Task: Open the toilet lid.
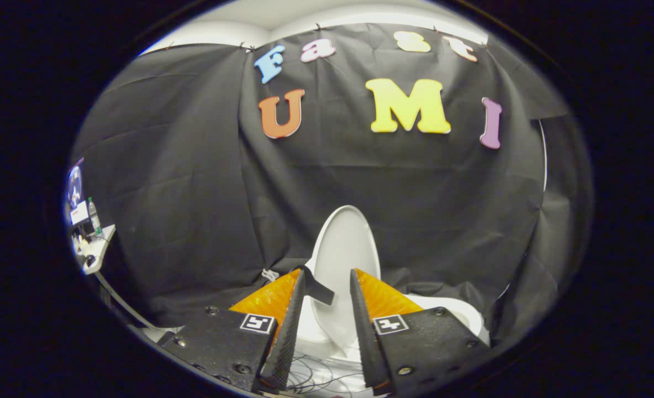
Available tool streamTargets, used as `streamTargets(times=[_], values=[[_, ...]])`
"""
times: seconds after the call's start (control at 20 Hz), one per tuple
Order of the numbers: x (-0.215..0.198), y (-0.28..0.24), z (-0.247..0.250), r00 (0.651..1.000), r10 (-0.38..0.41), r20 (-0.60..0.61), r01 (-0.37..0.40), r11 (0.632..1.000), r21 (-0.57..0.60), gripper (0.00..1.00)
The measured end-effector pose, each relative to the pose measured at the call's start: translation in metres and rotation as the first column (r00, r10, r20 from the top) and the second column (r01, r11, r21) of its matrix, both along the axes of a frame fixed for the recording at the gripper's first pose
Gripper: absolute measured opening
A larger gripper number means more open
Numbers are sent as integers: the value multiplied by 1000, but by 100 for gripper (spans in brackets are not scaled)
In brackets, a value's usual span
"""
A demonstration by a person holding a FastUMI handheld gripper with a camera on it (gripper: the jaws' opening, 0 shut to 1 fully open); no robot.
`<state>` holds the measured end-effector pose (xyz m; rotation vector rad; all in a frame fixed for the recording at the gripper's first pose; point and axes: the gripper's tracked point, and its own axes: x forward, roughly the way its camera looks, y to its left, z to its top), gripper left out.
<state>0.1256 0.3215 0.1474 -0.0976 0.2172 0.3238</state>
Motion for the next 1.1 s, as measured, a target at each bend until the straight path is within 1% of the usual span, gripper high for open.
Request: streamTargets(times=[0.15,0.2,0.3,0.35,0.45,0.7,0.95,1.1], values=[[-24,-34,1,997,-10,74,11,1000,-23,72],[-32,-45,3,996,-11,93,13,1000,-20,74],[-49,-67,2,991,-4,131,4,1000,-6,85],[-58,-74,-2,989,5,145,-6,1000,4,91],[-67,-99,-24,991,-3,131,4,1000,-2,100],[-95,-151,-55,989,-49,139,44,998,37,100],[-108,-207,-92,980,-159,120,154,987,51,100],[-107,-236,-106,970,-220,101,210,972,102,100]])
